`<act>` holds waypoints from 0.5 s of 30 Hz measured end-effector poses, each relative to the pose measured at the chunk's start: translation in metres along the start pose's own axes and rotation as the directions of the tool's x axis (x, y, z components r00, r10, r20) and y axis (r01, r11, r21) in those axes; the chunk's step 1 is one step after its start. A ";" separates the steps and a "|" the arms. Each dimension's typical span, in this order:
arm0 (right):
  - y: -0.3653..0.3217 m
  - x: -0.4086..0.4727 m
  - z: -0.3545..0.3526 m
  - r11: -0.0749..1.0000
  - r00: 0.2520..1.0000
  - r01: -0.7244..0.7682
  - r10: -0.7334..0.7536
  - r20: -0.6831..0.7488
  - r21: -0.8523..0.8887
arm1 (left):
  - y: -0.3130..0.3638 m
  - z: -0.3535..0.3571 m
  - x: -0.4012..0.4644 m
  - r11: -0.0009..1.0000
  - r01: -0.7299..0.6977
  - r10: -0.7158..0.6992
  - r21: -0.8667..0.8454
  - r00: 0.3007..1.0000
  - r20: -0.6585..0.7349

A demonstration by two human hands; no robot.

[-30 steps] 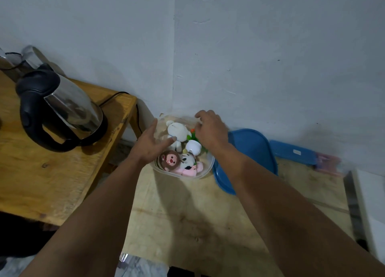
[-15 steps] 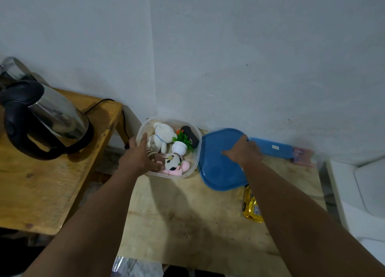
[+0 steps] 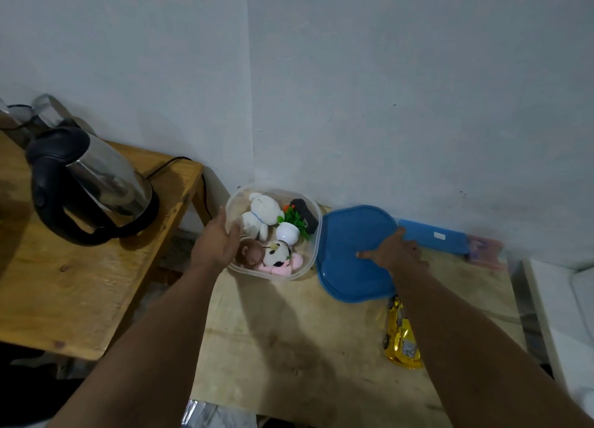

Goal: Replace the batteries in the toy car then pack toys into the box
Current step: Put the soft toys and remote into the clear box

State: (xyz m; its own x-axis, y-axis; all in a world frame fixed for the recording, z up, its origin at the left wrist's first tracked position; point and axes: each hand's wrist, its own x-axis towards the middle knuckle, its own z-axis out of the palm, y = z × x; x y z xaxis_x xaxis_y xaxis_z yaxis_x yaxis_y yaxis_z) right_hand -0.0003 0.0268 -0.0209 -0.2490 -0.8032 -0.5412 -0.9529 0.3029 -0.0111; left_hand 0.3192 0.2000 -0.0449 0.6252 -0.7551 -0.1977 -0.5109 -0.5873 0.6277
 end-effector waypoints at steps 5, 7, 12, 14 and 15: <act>0.003 0.001 -0.029 0.985 0.985 0.106 -0.084 -0.153 0.137 | 0.000 -0.004 0.002 0.996 0.046 -0.048 0.081 0.999 0.018; -0.001 -0.002 -0.045 0.950 0.959 0.247 -0.212 -0.191 0.188 | 0.002 -0.005 0.002 0.995 0.075 -0.078 0.069 0.997 0.030; -0.026 -0.018 -0.078 0.803 0.904 0.423 -0.340 -0.259 0.420 | 0.004 -0.006 0.004 0.990 0.127 -0.130 0.056 0.990 0.057; -0.043 -0.029 -0.089 0.762 0.890 0.456 -0.397 -0.225 0.459 | 0.005 -0.006 0.004 0.989 0.140 -0.143 0.047 0.988 0.065; -0.051 -0.036 -0.092 0.747 0.874 0.485 -0.436 -0.215 0.455 | 0.005 -0.006 0.003 0.989 0.141 -0.144 0.047 0.987 0.066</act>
State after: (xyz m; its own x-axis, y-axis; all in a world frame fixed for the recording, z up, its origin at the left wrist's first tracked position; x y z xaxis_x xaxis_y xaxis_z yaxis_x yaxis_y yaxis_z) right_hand 0.0413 -0.0072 0.0764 0.1611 -0.9442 -0.2872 -0.7538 0.0701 -0.6533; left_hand 0.3225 0.1965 -0.0378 0.6521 -0.6799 -0.3353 -0.4443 -0.7011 0.5576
